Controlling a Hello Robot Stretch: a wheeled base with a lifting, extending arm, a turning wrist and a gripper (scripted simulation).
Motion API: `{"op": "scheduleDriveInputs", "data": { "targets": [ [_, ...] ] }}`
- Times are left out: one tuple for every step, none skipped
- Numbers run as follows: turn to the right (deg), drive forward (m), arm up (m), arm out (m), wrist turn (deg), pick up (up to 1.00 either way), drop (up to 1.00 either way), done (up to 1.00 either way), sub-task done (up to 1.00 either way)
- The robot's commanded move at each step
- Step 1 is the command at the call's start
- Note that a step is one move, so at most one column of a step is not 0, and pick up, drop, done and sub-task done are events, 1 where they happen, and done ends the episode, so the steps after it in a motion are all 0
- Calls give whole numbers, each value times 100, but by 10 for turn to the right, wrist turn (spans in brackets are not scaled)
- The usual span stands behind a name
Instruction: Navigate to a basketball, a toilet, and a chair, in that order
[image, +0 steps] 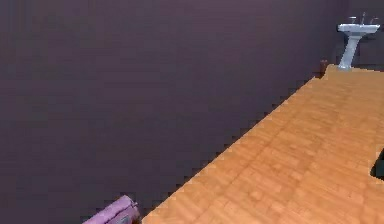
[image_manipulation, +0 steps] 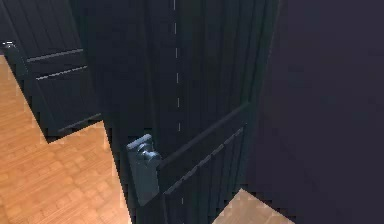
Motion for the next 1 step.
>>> {"op": "scheduleDriveInputs", "data": {
  "targets": [
    [-120, 0, 0, 0, 0, 0, 0, 0, 0]
  ]
}}
